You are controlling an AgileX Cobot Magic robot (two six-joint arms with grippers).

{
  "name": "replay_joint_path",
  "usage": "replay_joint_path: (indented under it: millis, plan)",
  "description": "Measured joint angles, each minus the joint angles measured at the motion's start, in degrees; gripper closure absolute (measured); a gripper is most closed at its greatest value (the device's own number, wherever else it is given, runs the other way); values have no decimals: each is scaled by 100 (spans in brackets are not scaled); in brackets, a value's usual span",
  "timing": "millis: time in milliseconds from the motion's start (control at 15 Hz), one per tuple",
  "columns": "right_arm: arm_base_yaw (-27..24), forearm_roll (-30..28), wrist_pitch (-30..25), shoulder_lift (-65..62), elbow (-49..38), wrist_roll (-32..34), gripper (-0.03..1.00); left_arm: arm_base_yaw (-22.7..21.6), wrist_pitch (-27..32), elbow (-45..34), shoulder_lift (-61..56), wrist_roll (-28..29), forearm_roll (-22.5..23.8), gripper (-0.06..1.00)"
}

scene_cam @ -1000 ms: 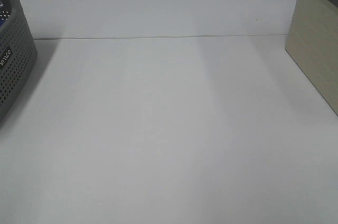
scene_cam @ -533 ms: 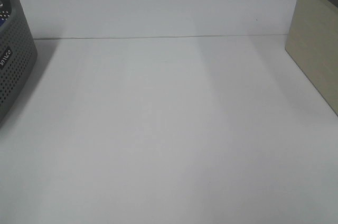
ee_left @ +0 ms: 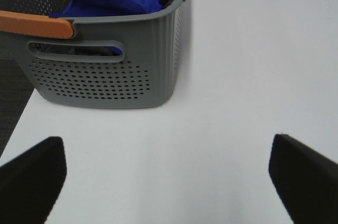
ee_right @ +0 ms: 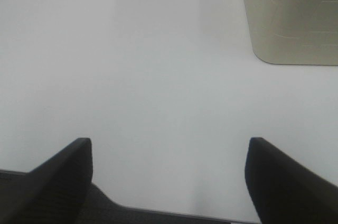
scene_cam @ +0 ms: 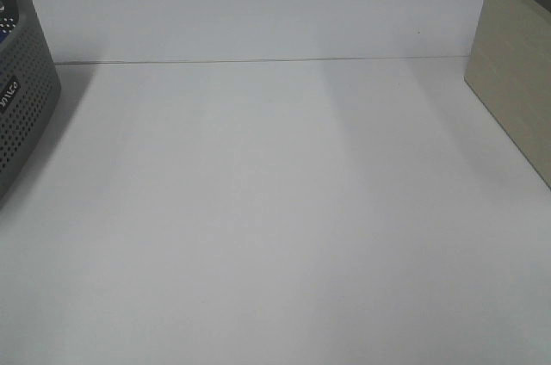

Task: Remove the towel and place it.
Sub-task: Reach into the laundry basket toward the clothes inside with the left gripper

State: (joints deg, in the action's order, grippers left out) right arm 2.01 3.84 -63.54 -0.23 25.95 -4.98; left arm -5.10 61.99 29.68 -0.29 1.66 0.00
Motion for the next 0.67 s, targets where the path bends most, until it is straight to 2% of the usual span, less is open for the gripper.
replay_joint_path:
  millis: [667]
  plan:
    - [0, 0, 0, 0, 0, 0, 19, 0, 0, 0, 0, 0, 0, -4]
